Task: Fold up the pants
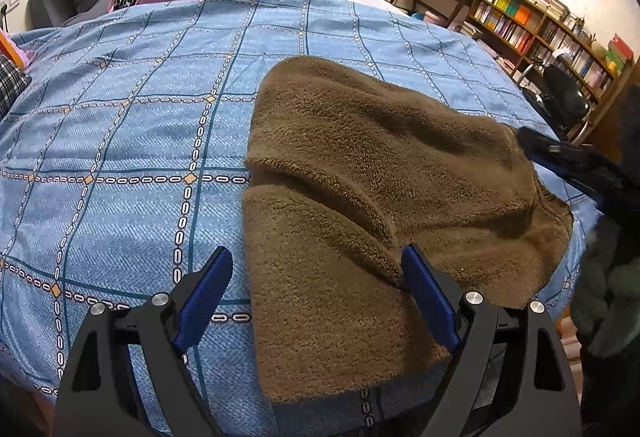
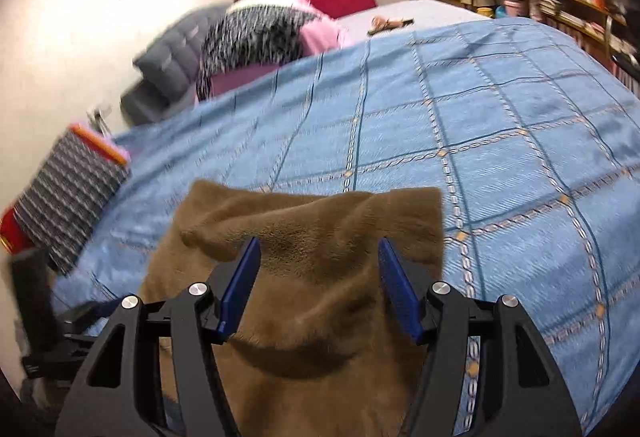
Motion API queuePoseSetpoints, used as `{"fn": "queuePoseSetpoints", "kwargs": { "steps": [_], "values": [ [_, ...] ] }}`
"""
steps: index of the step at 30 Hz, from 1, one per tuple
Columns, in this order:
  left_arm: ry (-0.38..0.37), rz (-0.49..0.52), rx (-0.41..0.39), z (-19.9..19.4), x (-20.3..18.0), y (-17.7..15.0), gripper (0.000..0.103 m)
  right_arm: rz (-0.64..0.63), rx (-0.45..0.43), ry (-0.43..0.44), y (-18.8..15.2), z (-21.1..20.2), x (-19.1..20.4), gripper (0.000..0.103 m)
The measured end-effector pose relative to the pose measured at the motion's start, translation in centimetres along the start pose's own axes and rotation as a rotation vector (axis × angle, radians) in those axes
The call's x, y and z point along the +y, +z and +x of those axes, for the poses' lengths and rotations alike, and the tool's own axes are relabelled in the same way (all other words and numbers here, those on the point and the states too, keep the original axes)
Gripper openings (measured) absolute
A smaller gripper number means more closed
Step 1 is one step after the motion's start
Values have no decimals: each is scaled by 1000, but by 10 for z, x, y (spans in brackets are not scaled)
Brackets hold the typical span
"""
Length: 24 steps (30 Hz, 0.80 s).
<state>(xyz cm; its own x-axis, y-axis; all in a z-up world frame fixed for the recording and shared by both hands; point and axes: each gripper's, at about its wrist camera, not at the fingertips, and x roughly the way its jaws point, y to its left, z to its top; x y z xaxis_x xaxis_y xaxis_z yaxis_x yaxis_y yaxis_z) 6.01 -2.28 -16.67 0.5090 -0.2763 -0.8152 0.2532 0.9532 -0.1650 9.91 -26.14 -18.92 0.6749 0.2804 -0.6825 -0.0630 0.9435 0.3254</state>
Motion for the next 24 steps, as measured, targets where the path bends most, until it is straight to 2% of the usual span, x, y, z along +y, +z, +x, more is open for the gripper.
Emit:
{"fn": "queuePoseSetpoints", "kwargs": {
  "steps": [2, 4, 6, 8, 9, 13, 15, 20, 24],
  "values": [
    [0, 3, 9, 3, 0, -2, 86, -10, 14, -28, 1, 10, -4, 63],
    [-3, 4, 15, 7, 1, -4, 88, 5, 27, -101, 0, 23, -14, 63],
    [-21, -2, 24, 14, 4, -7, 90, 42, 46, -114, -5, 33, -27, 63],
    [-46, -12, 40, 21, 3, -11, 91, 83, 69, -108, -13, 44, -41, 65],
    [-55, -13, 49, 25, 3, -13, 91, 100, 72, -103, -19, 48, -48, 70],
    [-65, -10, 60, 27, 0, -15, 91, 213, 67, -17, -34, 56, -74, 74],
    [-51, 2, 48, 22, -3, -10, 91, 199, 58, -33, -32, 56, -72, 74],
    [46, 79, -28, 4, -17, 7, 91, 176, 50, -69, -33, 55, -64, 74],
    [43, 87, -75, -1, -19, 29, 90, 157, 33, -100, -31, 46, -58, 74]
  ]
}}
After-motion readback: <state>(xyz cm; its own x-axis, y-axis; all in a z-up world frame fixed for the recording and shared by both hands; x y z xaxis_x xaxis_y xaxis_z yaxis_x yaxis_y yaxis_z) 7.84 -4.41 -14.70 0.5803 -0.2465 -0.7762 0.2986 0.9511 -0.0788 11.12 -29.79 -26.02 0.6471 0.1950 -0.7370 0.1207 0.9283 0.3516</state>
